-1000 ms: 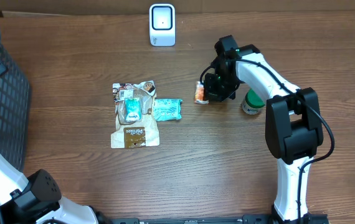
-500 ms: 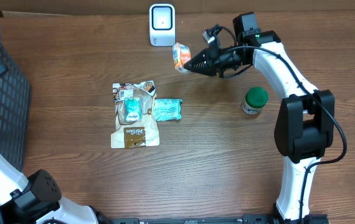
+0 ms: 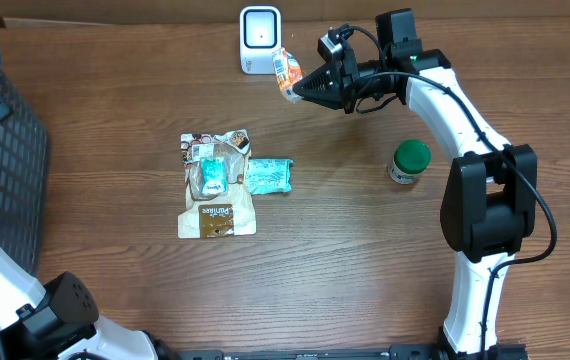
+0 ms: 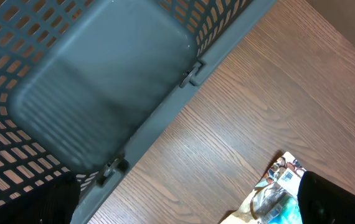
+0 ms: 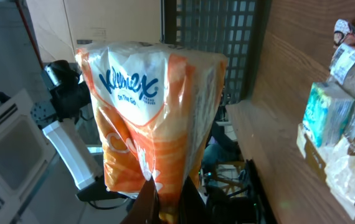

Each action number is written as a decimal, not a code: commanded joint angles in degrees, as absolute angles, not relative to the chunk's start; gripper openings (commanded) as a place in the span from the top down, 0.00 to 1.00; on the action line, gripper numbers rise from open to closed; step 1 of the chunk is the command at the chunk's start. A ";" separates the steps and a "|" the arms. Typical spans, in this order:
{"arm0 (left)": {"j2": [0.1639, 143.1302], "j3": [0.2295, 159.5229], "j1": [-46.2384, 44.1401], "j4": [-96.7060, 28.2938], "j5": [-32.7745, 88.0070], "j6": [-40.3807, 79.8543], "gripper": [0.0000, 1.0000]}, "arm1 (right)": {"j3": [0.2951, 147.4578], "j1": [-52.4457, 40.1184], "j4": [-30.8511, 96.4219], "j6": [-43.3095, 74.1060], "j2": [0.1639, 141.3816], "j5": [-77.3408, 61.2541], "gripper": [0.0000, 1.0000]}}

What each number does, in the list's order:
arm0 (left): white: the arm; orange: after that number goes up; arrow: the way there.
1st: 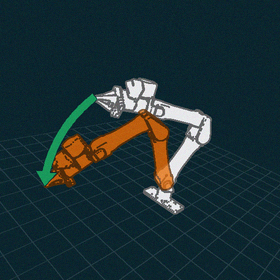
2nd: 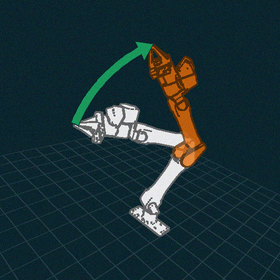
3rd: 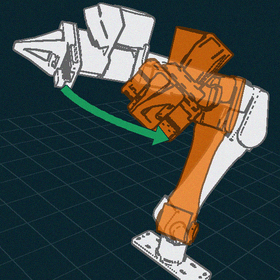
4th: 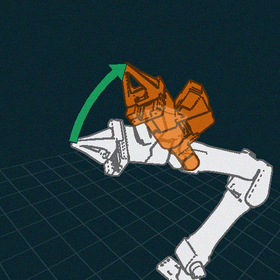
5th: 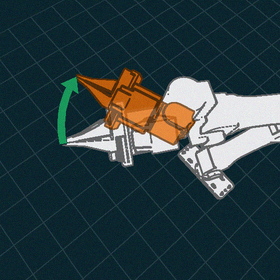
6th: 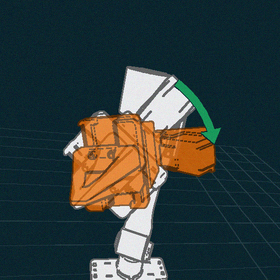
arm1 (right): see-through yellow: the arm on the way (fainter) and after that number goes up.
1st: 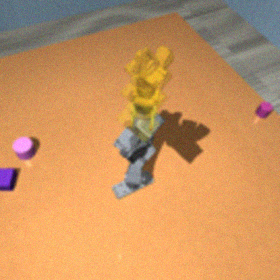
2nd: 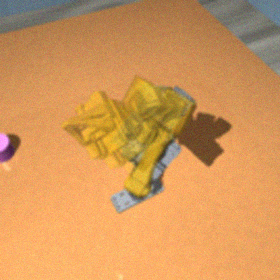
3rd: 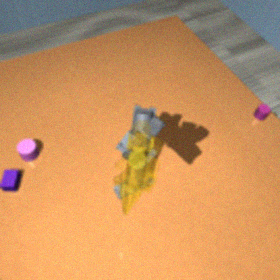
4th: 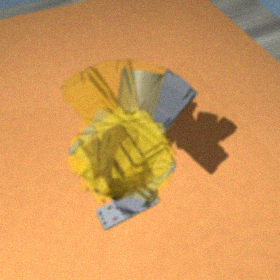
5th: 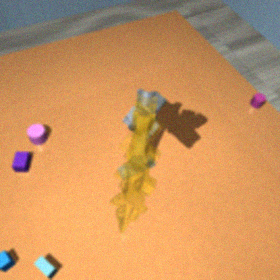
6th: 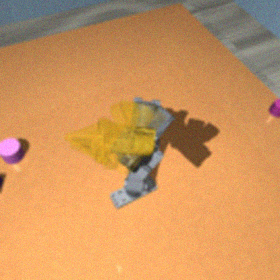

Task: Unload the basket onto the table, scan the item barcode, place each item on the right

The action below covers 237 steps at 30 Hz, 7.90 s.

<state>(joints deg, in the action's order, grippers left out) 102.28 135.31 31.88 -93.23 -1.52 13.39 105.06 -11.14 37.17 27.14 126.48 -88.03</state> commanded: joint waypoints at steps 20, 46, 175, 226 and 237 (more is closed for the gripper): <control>102.00 135.02 31.86 -93.17 -1.48 13.96 0.01 | 119.02 -21.04 67.94 21.98 123.85 -18.24 0.96; 102.00 135.02 31.86 -93.14 -1.48 13.96 0.01 | 137.58 -30.81 25.56 -24.73 140.66 38.52 0.96; 102.00 135.02 31.75 -93.14 -1.48 13.96 0.00 | 83.15 7.53 72.36 17.50 93.67 -21.47 0.96; 102.00 135.02 31.75 -93.14 -1.48 13.96 0.00 | 98.15 1.91 71.35 7.46 99.63 -36.36 0.00; 102.00 135.02 31.75 -93.17 -1.48 13.93 0.00 | 91.98 -16.47 56.25 20.67 110.26 -33.80 0.00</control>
